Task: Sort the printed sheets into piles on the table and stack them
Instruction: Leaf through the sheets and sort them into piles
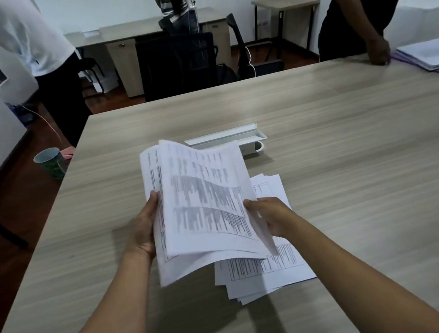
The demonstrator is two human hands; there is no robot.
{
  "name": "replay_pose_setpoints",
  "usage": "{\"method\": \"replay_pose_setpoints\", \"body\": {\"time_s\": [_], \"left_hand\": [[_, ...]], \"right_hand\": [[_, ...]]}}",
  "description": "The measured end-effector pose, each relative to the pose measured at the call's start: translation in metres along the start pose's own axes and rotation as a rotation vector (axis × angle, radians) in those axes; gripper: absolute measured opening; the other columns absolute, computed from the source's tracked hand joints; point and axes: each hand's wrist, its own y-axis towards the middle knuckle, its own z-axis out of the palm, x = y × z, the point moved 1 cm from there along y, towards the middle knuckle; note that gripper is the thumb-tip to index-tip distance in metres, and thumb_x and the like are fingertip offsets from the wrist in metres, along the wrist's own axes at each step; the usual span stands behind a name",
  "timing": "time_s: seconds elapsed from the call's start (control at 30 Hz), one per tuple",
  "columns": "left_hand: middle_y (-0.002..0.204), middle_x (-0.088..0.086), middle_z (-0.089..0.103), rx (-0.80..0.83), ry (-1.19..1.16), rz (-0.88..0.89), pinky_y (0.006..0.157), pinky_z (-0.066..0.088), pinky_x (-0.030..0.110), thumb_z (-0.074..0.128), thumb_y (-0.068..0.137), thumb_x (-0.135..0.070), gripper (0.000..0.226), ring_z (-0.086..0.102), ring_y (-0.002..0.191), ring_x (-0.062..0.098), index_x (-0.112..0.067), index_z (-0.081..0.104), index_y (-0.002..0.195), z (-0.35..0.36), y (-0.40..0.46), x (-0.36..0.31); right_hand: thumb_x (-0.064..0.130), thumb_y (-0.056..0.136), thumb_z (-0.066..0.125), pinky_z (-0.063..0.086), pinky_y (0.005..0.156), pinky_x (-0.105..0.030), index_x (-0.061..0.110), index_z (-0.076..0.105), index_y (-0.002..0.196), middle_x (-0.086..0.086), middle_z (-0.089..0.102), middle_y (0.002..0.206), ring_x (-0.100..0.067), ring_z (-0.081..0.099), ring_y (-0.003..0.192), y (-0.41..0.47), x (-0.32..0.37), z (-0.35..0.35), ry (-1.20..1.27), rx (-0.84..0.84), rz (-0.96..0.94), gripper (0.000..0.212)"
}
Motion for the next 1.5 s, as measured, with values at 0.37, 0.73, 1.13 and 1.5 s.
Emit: {"method": "replay_pose_setpoints", "body": {"time_s": [0.37, 0.73, 1.13, 1.5], "left_hand": [[0.099, 0.015, 0.073, -0.028, -0.044, 0.039, 0.068, 0.060, 0.047, 0.034, 0.100, -0.041, 0.048, 0.072, 0.086, 0.032, -0.010, 0.070, 0.106, -0.006, -0.011, -0.014], [0.100, 0.015, 0.073, 0.046, -0.041, -0.004, 0.068, 0.060, 0.045, 0.031, 0.100, -0.042, 0.052, 0.072, 0.089, 0.031, -0.010, 0.073, 0.107, 0.009, 0.001, -0.002], [0.104, 0.016, 0.072, 0.027, 0.018, -0.044, 0.069, 0.059, 0.045, 0.037, 0.098, -0.043, 0.047, 0.071, 0.091, 0.032, -0.010, 0.064, 0.117, 0.011, 0.005, 0.001], [0.101, 0.016, 0.072, 0.028, -0.019, -0.018, 0.066, 0.060, 0.045, 0.032, 0.100, -0.040, 0.046, 0.072, 0.086, 0.032, -0.008, 0.056, 0.123, -0.010, -0.010, -0.016]], "right_hand": [[0.001, 0.082, 0.058, 0.043, 0.062, -0.025, -0.007, 0.065, 0.095, -0.023, 0.068, 0.107, -0.032, 0.065, 0.090, 0.007, -0.035, -0.057, -0.540, -0.473, 0.113, 0.017], [0.049, 0.083, 0.065, 0.052, 0.078, -0.035, 0.002, 0.062, 0.109, -0.014, 0.062, 0.100, -0.027, 0.060, 0.087, -0.009, 0.007, 0.022, -0.066, 0.087, 0.106, 0.054], [0.016, 0.090, 0.061, 0.051, 0.086, -0.038, -0.007, 0.064, 0.109, -0.020, 0.068, 0.110, -0.034, 0.064, 0.104, 0.001, 0.007, 0.001, -0.035, -0.070, 0.021, 0.031], [0.011, 0.093, 0.048, 0.046, 0.061, -0.026, -0.010, 0.069, 0.096, -0.022, 0.069, 0.103, -0.030, 0.063, 0.089, 0.008, -0.035, -0.061, -0.503, -0.415, -0.024, 0.030]]}}
